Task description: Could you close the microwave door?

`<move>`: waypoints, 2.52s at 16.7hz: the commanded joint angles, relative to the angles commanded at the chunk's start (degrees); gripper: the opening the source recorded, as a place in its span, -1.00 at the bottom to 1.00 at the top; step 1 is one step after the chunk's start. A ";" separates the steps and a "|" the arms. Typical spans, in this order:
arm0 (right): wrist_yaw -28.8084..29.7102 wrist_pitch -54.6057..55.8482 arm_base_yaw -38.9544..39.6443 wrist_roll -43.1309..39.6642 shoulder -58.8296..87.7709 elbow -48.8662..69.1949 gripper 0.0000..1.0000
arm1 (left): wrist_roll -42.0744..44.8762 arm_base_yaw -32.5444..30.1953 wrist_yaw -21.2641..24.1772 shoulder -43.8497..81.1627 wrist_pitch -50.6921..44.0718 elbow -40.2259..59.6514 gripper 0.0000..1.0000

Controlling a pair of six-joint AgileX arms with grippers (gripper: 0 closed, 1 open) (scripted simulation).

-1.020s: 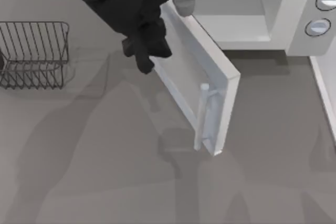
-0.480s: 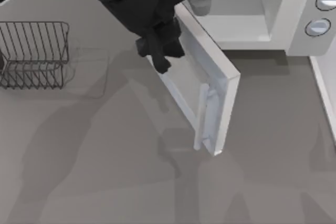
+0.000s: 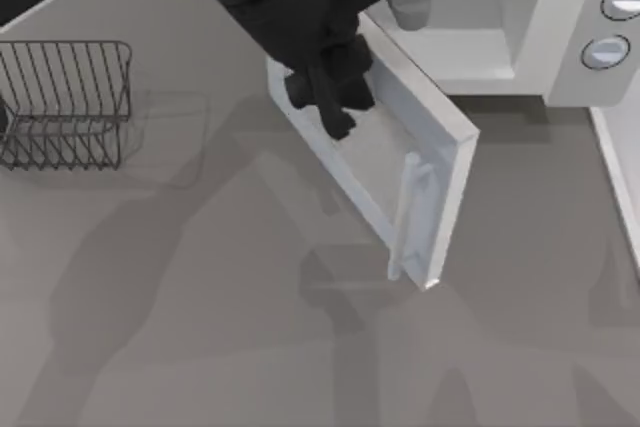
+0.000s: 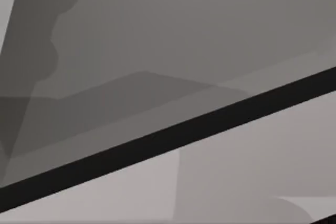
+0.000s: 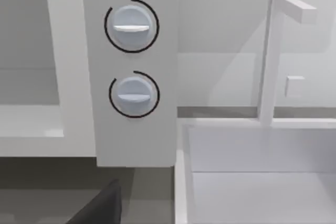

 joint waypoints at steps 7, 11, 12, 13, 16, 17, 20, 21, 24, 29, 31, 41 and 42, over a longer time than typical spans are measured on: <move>0.00 0.00 0.00 0.00 0.00 0.00 1.00 | -1.37 -1.26 -0.41 1.51 -0.28 1.70 -1.00; 0.00 0.00 0.00 0.00 0.00 0.00 1.00 | -2.36 -2.19 -0.87 2.35 0.00 3.28 -1.00; 0.00 0.00 0.00 0.00 0.00 0.00 1.00 | -2.36 -2.19 -0.87 2.35 0.00 3.28 -1.00; 0.00 0.00 0.00 0.00 0.00 0.00 1.00 | -2.31 -1.91 -0.80 2.14 -0.02 3.04 -1.00; 0.00 0.00 0.00 0.00 0.00 0.00 1.00 | -2.75 -2.55 -0.56 2.67 -0.79 2.73 -1.00; 0.00 0.00 0.00 0.00 0.00 0.00 1.00 | -3.01 -3.01 -0.42 3.12 -1.28 2.56 -1.00; 0.00 0.00 0.00 0.00 0.00 0.00 1.00 | -3.74 -4.12 -0.58 4.97 -2.62 2.36 -1.00; 0.00 0.00 0.00 0.00 0.00 0.00 1.00 | -3.97 -4.31 -0.82 5.44 -2.80 2.53 -1.00; 0.00 0.00 0.00 0.00 0.00 0.00 1.00 | -4.44 -4.50 -1.30 5.56 -2.10 4.23 -1.00; 0.00 0.00 0.00 0.00 0.00 0.00 1.00 | -4.52 -4.22 -1.69 4.98 -0.36 6.98 -1.00; 0.00 0.00 0.00 0.00 0.00 0.00 1.00 | -4.51 -4.19 -1.64 5.05 -0.45 6.82 -1.00; 0.00 0.00 0.00 0.00 0.00 0.00 1.00 | -6.67 -6.72 -1.82 8.27 -2.66 8.60 -1.00; 0.00 0.00 0.00 0.00 0.00 0.00 1.00 | -6.68 -6.69 -2.03 8.25 -2.19 9.65 -1.00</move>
